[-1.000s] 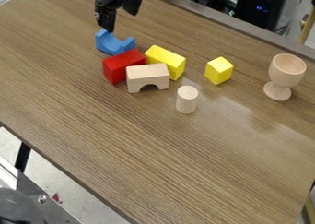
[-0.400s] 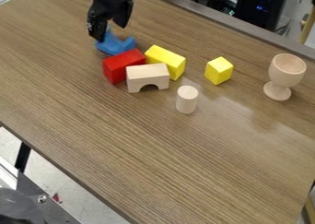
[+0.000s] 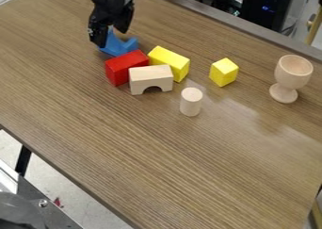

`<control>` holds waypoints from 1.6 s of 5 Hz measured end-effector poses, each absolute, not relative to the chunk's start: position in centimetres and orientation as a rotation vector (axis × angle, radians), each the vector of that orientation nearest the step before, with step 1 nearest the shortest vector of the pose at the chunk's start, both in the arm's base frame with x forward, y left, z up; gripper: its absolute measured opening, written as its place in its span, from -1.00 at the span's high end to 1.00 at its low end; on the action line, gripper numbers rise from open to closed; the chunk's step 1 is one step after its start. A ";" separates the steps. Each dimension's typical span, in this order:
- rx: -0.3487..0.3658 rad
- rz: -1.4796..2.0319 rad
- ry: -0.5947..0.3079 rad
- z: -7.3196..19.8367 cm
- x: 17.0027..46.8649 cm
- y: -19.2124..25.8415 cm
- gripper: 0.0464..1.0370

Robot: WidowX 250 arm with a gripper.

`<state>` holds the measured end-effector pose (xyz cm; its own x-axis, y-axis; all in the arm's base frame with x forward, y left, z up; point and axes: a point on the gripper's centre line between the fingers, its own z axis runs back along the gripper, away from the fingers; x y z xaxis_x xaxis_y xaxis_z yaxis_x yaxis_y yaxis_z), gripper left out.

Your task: Pick a blue plastic on a yellow cube

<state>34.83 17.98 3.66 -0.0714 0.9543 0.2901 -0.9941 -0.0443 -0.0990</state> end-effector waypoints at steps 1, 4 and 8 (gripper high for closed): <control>0.173 1.637 -0.287 2.7 35.0 18.3 -0.85; 0.200 1.662 -0.300 2.8 35.1 18.7 -0.12; 0.191 1.690 -0.458 10.1 36.2 14.0 -0.12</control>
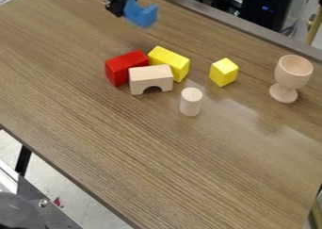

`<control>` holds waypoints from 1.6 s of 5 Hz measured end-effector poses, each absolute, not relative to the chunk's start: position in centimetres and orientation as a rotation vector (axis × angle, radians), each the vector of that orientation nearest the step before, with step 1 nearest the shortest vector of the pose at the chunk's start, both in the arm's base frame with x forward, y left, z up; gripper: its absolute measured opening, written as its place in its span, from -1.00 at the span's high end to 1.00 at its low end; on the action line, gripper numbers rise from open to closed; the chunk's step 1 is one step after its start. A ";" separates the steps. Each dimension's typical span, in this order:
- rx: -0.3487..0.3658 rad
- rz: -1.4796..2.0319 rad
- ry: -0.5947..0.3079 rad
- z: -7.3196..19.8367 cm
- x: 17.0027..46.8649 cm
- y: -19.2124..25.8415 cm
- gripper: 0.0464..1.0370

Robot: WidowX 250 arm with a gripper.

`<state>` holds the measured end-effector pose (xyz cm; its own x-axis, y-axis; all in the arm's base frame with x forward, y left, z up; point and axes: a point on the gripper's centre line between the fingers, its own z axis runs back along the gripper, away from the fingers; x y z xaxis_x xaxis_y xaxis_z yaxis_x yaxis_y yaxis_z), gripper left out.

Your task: Pick a blue plastic on a yellow cube

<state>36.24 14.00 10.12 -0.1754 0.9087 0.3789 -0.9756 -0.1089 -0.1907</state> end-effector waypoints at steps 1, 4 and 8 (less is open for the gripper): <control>0.225 1.754 -0.455 10.7 35.5 12.3 -0.12; 0.239 1.874 -0.369 9.4 34.4 8.9 -0.12; 0.171 1.816 -0.284 7.0 35.0 7.5 -0.12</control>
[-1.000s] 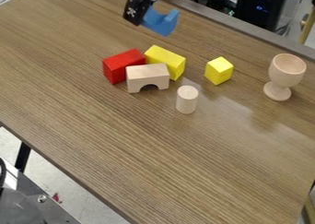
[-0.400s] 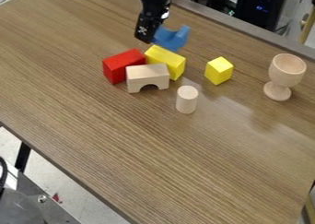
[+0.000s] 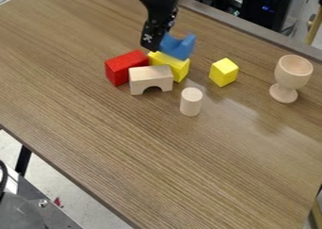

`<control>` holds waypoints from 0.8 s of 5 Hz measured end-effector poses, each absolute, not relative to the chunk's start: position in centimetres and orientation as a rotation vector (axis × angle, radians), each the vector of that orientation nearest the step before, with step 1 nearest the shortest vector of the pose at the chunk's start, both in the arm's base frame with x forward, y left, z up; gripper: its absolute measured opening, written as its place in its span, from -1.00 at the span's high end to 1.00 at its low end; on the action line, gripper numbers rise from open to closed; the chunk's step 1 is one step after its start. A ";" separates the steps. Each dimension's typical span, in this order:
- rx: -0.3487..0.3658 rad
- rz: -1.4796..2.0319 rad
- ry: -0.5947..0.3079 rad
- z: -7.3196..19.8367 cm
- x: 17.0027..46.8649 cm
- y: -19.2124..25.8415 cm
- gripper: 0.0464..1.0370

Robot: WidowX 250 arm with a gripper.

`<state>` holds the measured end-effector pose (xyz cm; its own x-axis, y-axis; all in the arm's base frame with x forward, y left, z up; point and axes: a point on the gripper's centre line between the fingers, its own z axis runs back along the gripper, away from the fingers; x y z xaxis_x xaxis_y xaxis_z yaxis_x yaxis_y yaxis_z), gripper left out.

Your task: Pick a blue plastic on a yellow cube

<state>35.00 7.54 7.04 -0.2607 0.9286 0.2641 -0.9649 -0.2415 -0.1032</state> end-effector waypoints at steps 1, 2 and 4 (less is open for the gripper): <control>0.174 1.786 -0.263 6.2 35.1 7.4 -0.12; 0.175 1.778 -0.258 6.1 35.1 7.4 -0.12; 0.180 1.782 -0.253 5.7 35.5 7.9 -0.12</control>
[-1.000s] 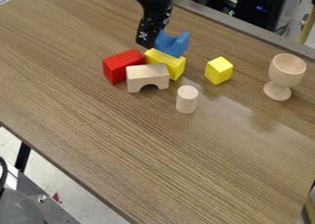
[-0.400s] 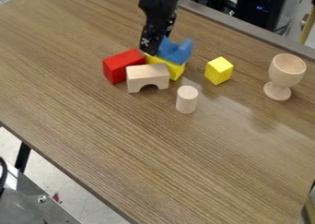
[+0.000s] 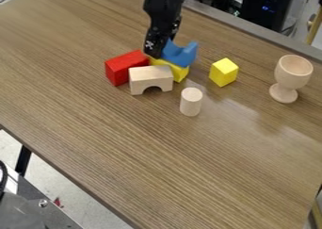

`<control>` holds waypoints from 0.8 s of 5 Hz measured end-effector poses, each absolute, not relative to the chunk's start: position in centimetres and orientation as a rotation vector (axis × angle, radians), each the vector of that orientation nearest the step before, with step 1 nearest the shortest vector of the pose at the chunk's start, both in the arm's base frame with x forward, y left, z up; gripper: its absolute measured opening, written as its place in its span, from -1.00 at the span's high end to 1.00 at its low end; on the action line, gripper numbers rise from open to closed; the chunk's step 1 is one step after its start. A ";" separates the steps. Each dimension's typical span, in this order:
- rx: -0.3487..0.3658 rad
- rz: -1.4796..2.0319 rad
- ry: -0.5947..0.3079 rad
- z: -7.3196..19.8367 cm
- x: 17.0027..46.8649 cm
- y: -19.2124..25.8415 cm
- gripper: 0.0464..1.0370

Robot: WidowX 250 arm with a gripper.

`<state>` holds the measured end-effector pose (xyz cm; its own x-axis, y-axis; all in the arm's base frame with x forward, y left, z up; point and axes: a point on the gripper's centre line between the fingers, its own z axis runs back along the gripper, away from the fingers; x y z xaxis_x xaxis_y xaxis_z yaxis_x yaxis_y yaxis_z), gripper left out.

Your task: Pick a blue plastic on a yellow cube

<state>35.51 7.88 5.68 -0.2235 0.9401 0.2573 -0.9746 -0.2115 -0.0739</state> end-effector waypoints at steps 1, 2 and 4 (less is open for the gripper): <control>0.180 1.781 -0.255 5.5 35.8 8.0 -0.12; 0.171 1.790 -0.267 6.0 36.2 8.5 -0.12; 0.177 1.795 -0.260 6.0 36.0 9.2 -0.12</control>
